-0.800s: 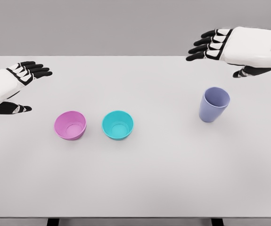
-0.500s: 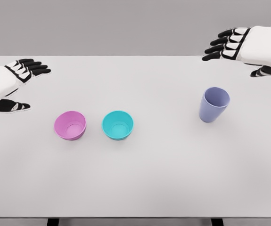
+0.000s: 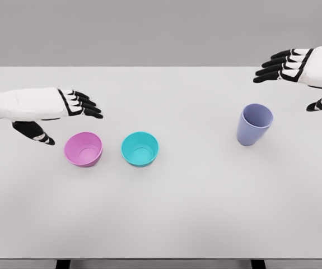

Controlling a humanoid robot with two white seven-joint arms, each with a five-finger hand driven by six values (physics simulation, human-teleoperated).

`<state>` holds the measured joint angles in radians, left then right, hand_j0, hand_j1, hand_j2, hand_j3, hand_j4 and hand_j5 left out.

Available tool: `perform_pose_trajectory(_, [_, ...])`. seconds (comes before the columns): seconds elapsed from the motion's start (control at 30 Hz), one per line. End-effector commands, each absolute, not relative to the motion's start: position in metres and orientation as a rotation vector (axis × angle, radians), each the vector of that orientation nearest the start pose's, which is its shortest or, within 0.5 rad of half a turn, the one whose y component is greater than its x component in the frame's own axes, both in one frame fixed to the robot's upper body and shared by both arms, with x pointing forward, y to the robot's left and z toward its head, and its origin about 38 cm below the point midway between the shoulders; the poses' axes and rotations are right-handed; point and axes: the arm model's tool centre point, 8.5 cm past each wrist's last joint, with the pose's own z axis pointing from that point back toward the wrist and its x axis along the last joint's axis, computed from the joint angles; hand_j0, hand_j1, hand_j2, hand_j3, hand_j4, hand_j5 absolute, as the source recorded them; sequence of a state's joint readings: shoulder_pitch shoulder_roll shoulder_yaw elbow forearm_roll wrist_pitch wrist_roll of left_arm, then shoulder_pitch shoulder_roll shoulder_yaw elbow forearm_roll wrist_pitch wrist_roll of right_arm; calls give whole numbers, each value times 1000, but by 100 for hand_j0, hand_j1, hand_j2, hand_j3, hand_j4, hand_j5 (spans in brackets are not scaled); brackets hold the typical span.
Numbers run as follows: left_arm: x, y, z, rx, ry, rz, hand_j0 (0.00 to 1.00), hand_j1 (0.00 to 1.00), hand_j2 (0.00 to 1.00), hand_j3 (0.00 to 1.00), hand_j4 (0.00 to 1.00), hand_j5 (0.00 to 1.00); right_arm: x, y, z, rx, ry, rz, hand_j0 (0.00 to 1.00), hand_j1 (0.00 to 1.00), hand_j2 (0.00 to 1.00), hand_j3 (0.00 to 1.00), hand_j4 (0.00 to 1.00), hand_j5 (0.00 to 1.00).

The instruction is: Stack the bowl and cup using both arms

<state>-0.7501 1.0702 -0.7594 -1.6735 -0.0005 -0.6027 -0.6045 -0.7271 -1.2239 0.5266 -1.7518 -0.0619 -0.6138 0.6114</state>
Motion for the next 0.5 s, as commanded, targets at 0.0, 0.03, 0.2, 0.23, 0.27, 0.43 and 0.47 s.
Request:
perform_pose_trajectory(0.0, [380, 301, 273, 101, -1440, -2118, 100, 100, 100, 100, 100, 100, 365, -347, 376, 582, 2109, -2864, 100, 100, 100, 100, 100, 100])
perform_pose_trajectory(0.03, [380, 302, 272, 108, -1431, -2120, 100, 100, 100, 100, 100, 100, 362, -354, 386, 640, 2087, -2869, 100, 100, 100, 100, 100, 100])
perform_pose_trajectory(0.2, [372, 313, 277, 132, -1399, -2144, 100, 100, 100, 100, 100, 100, 359, -362, 398, 712, 2066, -2866, 100, 100, 100, 100, 100, 100])
perform_pose_trajectory(0.23, [372, 312, 279, 137, -1405, -2145, 100, 100, 100, 100, 100, 100, 358, -364, 399, 728, 2052, -2873, 100, 100, 100, 100, 100, 100])
perform_pose_trajectory(0.27, [372, 311, 281, 141, -1410, -2150, 100, 100, 100, 100, 100, 100, 357, -366, 400, 753, 2025, -2885, 100, 100, 100, 100, 100, 100])
perform_pose_trajectory(0.43, [372, 310, 276, 165, -1383, -2182, 100, 100, 100, 100, 100, 100, 357, -367, 401, 774, 2005, -2891, 100, 100, 100, 100, 100, 100])
perform_pose_trajectory(0.47, [373, 310, 274, 185, -1367, -2200, 100, 100, 100, 100, 100, 100, 357, -367, 401, 772, 2006, -2890, 100, 100, 100, 100, 100, 100])
